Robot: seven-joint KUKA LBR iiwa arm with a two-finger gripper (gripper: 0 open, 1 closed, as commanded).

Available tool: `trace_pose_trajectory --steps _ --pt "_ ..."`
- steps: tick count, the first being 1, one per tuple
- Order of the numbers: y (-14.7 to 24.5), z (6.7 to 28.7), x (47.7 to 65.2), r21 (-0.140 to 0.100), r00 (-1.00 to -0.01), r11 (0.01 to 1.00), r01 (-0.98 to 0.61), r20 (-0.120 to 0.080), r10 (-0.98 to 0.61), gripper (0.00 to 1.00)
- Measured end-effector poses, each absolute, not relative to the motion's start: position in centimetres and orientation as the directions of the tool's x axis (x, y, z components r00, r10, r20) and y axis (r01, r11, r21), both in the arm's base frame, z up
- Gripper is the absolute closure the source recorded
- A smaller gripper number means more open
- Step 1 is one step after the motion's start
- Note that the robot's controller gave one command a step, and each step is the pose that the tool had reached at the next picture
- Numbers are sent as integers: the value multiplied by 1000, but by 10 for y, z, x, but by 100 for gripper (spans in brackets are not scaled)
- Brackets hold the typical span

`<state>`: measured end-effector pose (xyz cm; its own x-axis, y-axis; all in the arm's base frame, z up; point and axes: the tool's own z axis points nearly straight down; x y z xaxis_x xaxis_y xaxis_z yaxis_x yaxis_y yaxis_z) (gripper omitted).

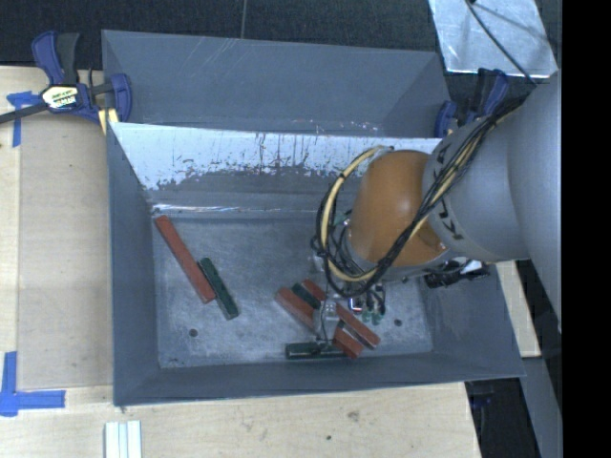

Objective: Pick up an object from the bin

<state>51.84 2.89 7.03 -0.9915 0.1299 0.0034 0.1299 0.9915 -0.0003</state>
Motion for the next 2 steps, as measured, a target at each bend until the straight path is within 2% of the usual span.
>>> trace_pose_trajectory --steps 1,2 --pt "-11 72 567 1 -983 983 182 -7 182 0" --pt "-5 72 533 1 -977 978 211 -7 211 0"
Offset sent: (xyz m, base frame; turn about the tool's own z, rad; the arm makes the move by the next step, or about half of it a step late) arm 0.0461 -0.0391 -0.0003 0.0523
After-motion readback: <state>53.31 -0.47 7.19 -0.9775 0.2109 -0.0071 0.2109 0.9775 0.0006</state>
